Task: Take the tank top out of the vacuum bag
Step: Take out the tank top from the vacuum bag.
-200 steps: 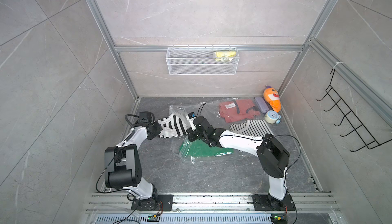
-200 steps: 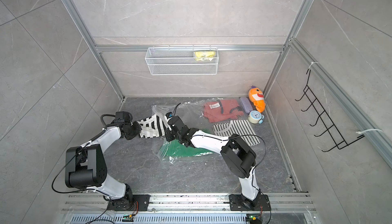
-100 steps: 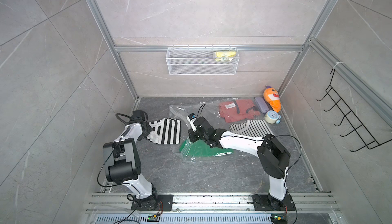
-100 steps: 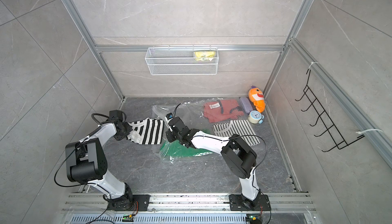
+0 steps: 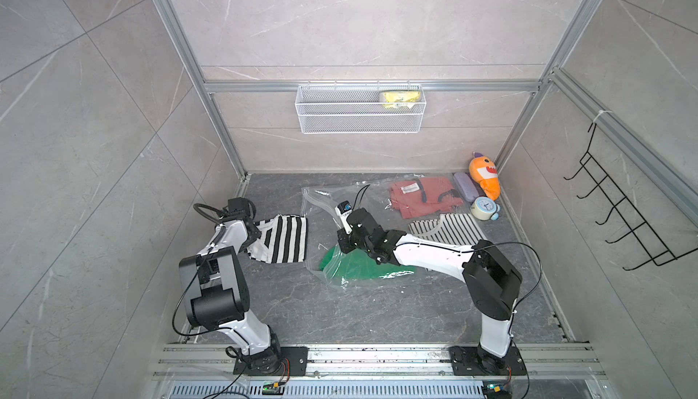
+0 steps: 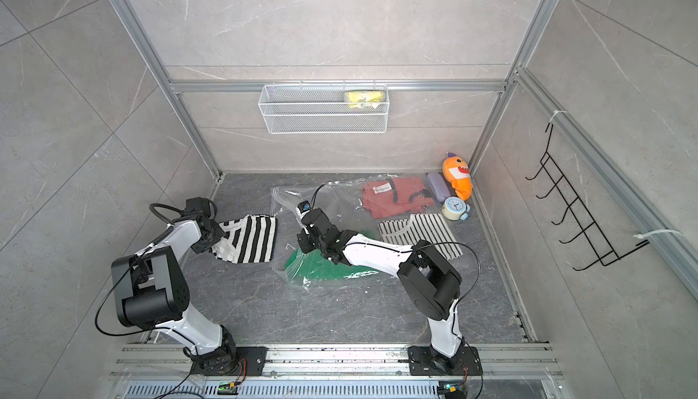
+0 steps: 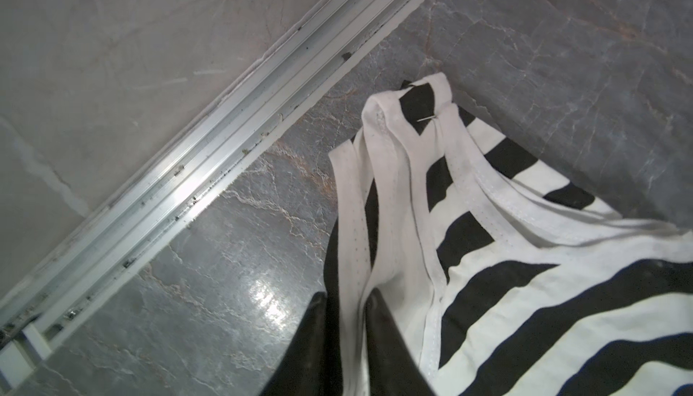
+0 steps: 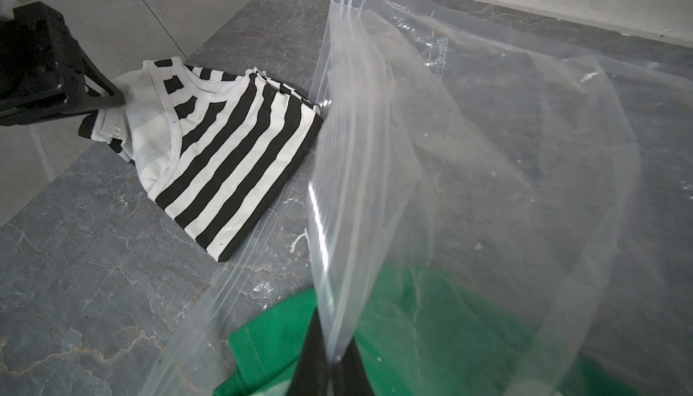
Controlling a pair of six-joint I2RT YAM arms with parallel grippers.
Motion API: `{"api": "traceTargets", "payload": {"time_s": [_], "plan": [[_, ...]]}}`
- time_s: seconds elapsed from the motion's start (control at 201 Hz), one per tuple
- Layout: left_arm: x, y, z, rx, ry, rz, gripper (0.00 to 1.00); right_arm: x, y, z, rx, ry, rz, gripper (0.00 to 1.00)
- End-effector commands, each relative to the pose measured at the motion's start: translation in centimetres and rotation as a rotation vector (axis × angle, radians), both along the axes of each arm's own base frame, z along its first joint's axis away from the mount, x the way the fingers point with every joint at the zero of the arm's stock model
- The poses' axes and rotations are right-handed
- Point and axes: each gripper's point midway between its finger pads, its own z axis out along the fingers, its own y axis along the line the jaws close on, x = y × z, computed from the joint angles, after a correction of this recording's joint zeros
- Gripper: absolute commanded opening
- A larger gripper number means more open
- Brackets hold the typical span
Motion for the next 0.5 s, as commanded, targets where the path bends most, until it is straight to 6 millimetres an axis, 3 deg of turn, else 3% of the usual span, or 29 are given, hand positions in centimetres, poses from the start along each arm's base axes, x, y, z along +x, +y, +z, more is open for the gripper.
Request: {"api": "traceTargets", "payload": {"time_s": [0.0, 0.07, 0.149, 0.204, 0.254, 0.363, 0.493], "plan": [[0.2, -0.6, 5.1, 0.066, -0.119, -0.029, 0.50, 0.3, -1.2, 1.3, -0.012, -0.031, -0.021, 0.00], [1.1, -3.0, 7.0, 0.079, -0.183, -0.115, 0.67, 0.4, -1.3, 1.4, -0.011, -0.032, -0.023, 0.00], [3.2, -8.5, 8.1, 0.022, -0.236, -0.319, 0.65, 0.3, -1.3, 1.5, -0.006, -0.033, -0.021, 0.00], [4.0, -11.7, 7.4, -0.050, -0.218, -0.401, 0.64, 0.2, -1.3, 1.5, -0.002, -0.034, -0.023, 0.00], [4.3, -13.4, 5.7, -0.143, -0.179, -0.425, 0.63, 0.2, -1.5, 1.4, 0.001, -0.032, -0.028, 0.00], [4.7, -14.2, 2.3, -0.232, -0.100, -0.409, 0.58, 0.1, -1.7, 1.4, 0.004, -0.036, -0.030, 0.00], [5.2, -14.6, -0.1, -0.280, -0.050, -0.397, 0.56, -0.1, -2.0, 1.7, 0.018, -0.027, -0.034, 0.00]]}}
